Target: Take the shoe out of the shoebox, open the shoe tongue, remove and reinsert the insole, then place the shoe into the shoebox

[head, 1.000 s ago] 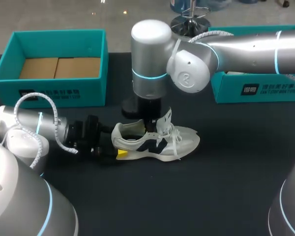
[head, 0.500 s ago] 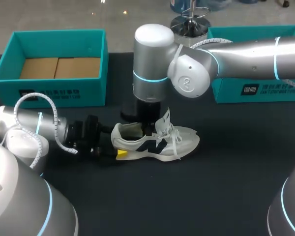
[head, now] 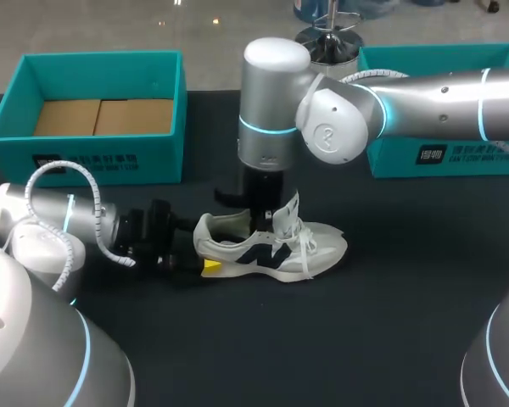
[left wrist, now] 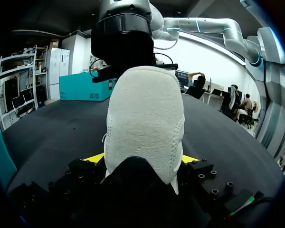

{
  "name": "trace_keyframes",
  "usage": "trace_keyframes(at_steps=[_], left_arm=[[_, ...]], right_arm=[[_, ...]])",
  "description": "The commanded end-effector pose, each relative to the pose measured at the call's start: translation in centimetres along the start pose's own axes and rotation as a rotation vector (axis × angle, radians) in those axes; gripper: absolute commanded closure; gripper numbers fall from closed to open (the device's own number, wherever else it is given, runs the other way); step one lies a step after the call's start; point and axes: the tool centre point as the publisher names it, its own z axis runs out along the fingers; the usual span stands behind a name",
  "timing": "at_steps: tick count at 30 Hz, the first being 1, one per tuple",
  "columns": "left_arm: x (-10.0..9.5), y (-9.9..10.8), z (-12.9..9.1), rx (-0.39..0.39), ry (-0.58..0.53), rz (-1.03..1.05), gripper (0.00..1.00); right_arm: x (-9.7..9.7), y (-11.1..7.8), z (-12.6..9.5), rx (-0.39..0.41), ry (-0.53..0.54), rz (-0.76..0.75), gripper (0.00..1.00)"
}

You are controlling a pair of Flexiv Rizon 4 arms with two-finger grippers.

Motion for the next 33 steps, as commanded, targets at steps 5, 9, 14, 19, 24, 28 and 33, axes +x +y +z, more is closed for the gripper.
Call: trace_keyframes(at_steps=[5,9,14,19,24,28,33], left_arm=[[-0.3,0.0,-0.1,-0.002,-0.003,-0.001,1.00],[-0.3,0.0,-0.1,-0.002,-0.003,-0.001,1.00],[-0.3,0.0,-0.1,-0.002,-0.003,-0.001,1.00],[-0.3,0.0,-0.1,-0.002,-0.003,-0.001,1.00],[-0.3,0.0,-0.1,-0.002,-0.003,-0.001,1.00],[-0.3,0.0,-0.1,-0.002,-0.003,-0.001,1.00],[-0.3,0.0,-0.1,-0.002,-0.003,-0.001,1.00]], right_arm=[[1.5,-2.0,-3.3,-0.009,-0.061,-0.021,1.00],[1.3,-2.2,-4.6,-0.027,-0.119,-0.031,1.00],[0.7,-2.2,-5.8,-0.051,-0.164,-0.066,1.00],[-0.4,-1.5,-6.7,-0.134,-0.193,-0.154,1.00],[-1.3,-0.1,-7.3,-0.156,-0.161,-0.201,1.00],[-1.6,0.7,-7.9,-0.212,-0.157,-0.201,1.00],[-1.8,2.0,-9.1,-0.222,-0.150,-0.250,1.00]])
